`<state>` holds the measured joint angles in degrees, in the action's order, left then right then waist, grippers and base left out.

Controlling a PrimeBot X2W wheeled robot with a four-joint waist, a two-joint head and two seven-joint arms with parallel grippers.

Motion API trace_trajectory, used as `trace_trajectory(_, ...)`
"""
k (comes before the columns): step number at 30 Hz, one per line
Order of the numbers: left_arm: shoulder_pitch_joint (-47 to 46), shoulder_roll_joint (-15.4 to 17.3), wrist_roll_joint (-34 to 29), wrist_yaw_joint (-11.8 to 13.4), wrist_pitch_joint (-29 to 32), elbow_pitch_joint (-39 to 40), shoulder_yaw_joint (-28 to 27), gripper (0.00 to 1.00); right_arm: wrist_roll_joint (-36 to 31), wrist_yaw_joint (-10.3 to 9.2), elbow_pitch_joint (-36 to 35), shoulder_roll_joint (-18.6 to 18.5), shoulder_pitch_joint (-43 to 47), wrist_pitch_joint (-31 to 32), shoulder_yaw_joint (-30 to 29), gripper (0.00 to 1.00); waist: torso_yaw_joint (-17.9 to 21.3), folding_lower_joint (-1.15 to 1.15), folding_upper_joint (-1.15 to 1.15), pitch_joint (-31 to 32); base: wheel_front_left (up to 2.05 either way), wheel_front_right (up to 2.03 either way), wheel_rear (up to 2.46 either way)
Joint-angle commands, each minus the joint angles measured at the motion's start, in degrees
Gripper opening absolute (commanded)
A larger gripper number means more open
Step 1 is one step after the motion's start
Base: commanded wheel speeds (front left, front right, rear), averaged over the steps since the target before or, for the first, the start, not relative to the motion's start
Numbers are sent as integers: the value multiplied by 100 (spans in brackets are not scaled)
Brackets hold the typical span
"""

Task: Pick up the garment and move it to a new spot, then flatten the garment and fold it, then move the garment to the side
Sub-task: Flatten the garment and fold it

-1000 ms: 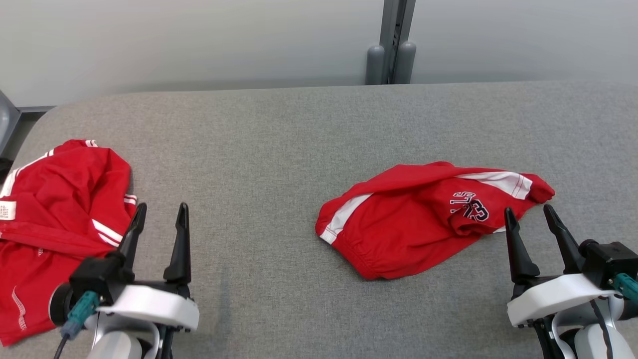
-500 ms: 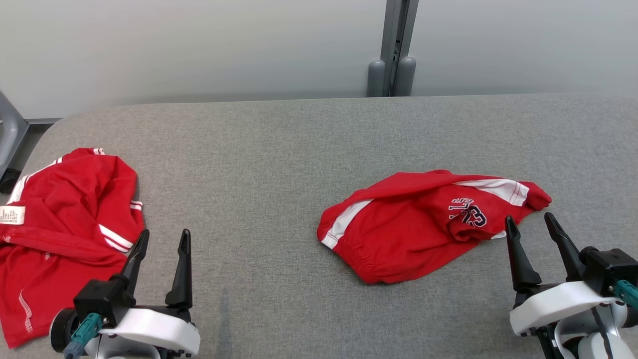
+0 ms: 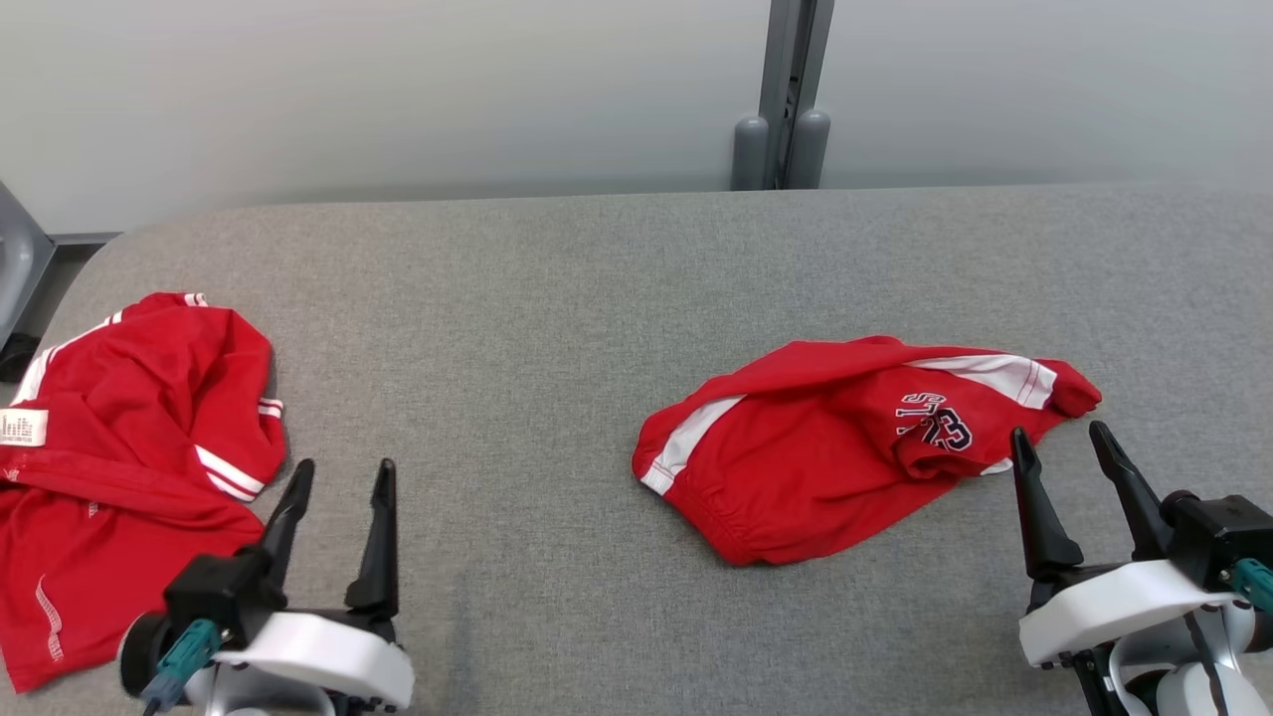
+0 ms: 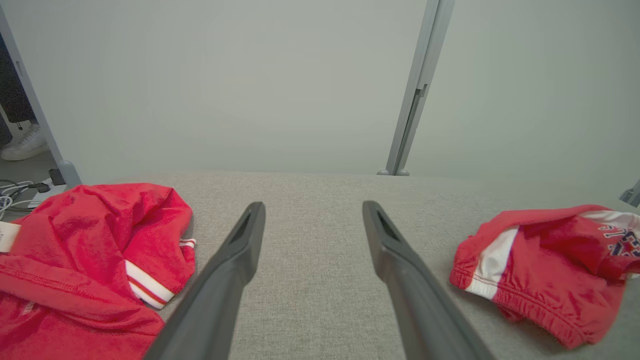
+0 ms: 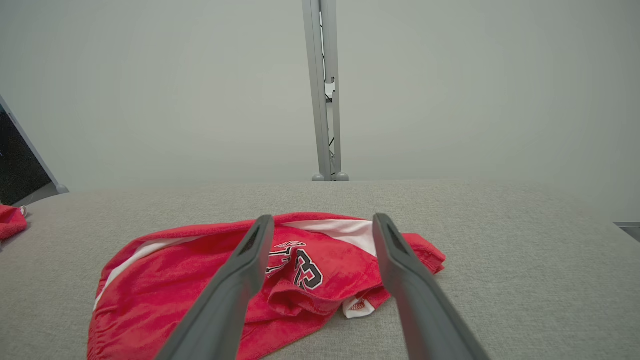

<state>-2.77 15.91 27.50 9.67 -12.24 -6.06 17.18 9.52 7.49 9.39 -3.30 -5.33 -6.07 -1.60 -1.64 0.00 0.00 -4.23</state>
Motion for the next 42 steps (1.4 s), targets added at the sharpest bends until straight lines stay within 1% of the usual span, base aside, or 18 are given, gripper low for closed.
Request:
trace_trajectory(1,-196,-22,4,-65,44,-4,71,100,-30,1,-67,-14,-19,12,-30,100,-10,0,0,-56,0,0,0)
trace_trajectory(3,-353,-76,-21,-159,103,-24,188,100,-45,1,-106,-12,-72,28,-26,100,-12,0,0,-133,0,0,0)
trace_trajectory(5,-563,-162,-13,-311,187,-88,363,100,-51,1,-149,-11,-126,31,-10,100,-7,0,0,-235,0,0,0)
trace_trajectory(6,-563,-162,-13,-311,187,-88,363,100,-51,1,-149,-11,-126,31,-10,100,-7,0,0,-235,0,0,0)
trace_trajectory(7,-828,-254,-35,-475,292,-162,556,100,-55,1,-184,-10,-166,33,22,100,18,0,0,-343,0,0,0)
trace_trajectory(8,-828,-254,-35,-475,292,-162,556,100,-55,1,-184,-10,-166,33,22,100,18,0,0,-343,0,0,0)
trace_trajectory(9,-957,-296,-49,-548,364,-232,649,100,-53,1,-194,-11,-190,31,37,100,37,0,0,-397,0,0,0)
trace_trajectory(16,-1720,-606,-53,-1088,992,-946,1292,100,-14,1,-202,-5,-394,-3,165,100,317,0,0,-771,0,0,0)
trace_trajectory(19,-1949,-719,-34,-1266,1177,-1309,1482,100,17,1,-161,2,-473,-47,181,100,462,0,0,-917,0,0,0)
trace_trajectory(23,-2174,-802,17,-1403,1331,-1824,1616,100,58,1,-99,11,-528,-110,172,100,633,0,0,-1076,0,0,0)
trace_trajectory(27,-2353,-825,80,-1475,1399,-2301,1666,100,73,1,-33,16,-595,-177,167,100,760,0,0,-1186,0,0,0)
trace_trajectory(34,-2592,-853,197,-1592,1404,-2913,1759,100,94,1,55,22,-669,-260,148,100,838,0,0,-1260,0,0,0)
trace_trajectory(35,-2614,-854,209,-1607,1396,-2967,1775,81,96,1,64,21,-676,-267,142,100,839,0,0,-1264,0,0,0)
trace_trajectory(36,-2641,-857,226,-1620,1377,-3016,1797,48,98,1,75,22,-678,-275,138,100,838,0,0,-1266,0,0,0)
trace_trajectory(37,-2667,-860,230,-1628,1358,-3053,1817,29,101,1,88,23,-683,-277,128,100,834,0,0,-1268,0,0,0)
trace_trajectory(38,-2686,-860,228,-1639,1305,-3078,1832,6,103,1,100,23,-691,-283,117,100,828,0,0,-1267,0,0,0)
trace_trajectory(39,-2706,-861,224,-1648,1251,-3092,1843,0,105,1,111,24,-699,-286,107,100,818,0,0,-1265,0,0,0)
trace_trajectory(42,-2753,-852,225,-1651,1104,-3084,1853,0,105,1,174,25,-731,-289,70,100,781,0,0,-1250,0,0,0)
